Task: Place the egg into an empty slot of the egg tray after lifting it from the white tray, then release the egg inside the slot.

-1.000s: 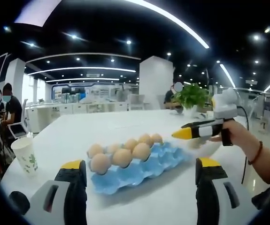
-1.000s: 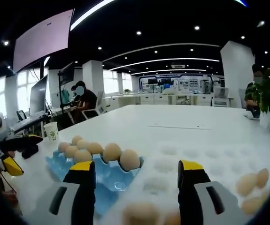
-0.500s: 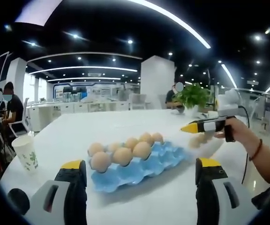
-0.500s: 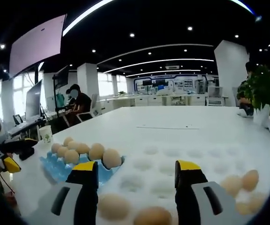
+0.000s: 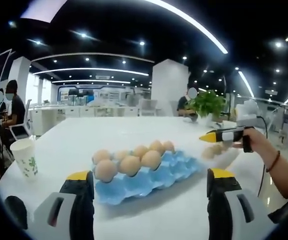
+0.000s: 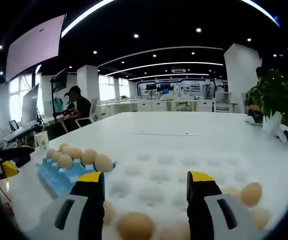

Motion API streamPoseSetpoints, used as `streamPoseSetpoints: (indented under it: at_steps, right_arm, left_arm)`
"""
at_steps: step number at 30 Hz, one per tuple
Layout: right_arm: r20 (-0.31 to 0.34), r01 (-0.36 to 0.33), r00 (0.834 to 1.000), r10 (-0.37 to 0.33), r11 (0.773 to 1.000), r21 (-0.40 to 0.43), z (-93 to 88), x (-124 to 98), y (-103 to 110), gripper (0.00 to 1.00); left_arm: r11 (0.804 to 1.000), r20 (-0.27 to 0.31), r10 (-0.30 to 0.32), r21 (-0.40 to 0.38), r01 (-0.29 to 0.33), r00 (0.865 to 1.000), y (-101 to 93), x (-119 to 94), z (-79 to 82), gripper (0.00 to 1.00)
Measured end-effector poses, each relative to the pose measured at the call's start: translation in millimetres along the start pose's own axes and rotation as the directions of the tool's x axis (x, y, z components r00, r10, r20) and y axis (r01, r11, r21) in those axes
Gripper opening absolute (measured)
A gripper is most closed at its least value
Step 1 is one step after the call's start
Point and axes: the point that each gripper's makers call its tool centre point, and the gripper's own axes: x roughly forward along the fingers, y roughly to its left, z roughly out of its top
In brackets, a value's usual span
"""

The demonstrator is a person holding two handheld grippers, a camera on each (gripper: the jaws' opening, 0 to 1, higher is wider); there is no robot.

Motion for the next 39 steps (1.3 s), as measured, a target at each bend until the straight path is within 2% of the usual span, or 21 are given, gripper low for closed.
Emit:
streamPoseSetpoints:
  at_steps: [8, 13, 25, 30, 32, 36, 39]
  right_arm:
    - [-0.009, 0.063, 0.998, -0.063, 0.998, 0.002, -0.9, -10, -25, 0.68]
    - [-0.043, 0.119, 0.992, -0.121, 0.992, -0.044, -8.0, -17, -43, 0.65]
    - [-0.052, 0.196, 0.979, -0.195, 0.981, 0.017, -14.1, -28, -71, 0.55]
    - [-0.048, 0.222, 0.974, -0.220, 0.974, 0.040, -13.7, -30, -79, 0.45]
    - [-0.048, 0.235, 0.971, -0.233, 0.971, 0.048, -13.9, -30, -82, 0.45]
    - [-0.071, 0.263, 0.963, -0.259, 0.964, 0.043, -20.6, -30, -90, 0.45]
    - [-0.086, 0.279, 0.958, -0.274, 0.959, 0.044, -23.9, -29, -94, 0.43]
  left_arm:
    - [1.000, 0.002, 0.009, 0.019, -0.009, 1.000, 2.4, -2, 3.0, 0.93]
    - [0.999, -0.004, 0.006, 0.040, -0.005, 1.000, 0.7, -3, 3.8, 0.93]
    - [0.998, -0.019, 0.006, 0.067, -0.005, 1.000, -2.7, -5, 3.9, 0.95]
    - [0.997, -0.021, 0.006, 0.078, -0.005, 1.000, -3.8, -6, 4.3, 0.95]
    - [0.997, -0.014, 0.003, 0.076, -0.002, 1.000, -5.0, -6, 5.4, 0.95]
    - [0.999, 0.048, -0.036, 0.026, 0.035, 0.998, -11.2, -9, 16.1, 0.97]
    - [0.999, 0.048, -0.032, 0.034, 0.031, 0.998, -10.5, -10, 17.3, 0.99]
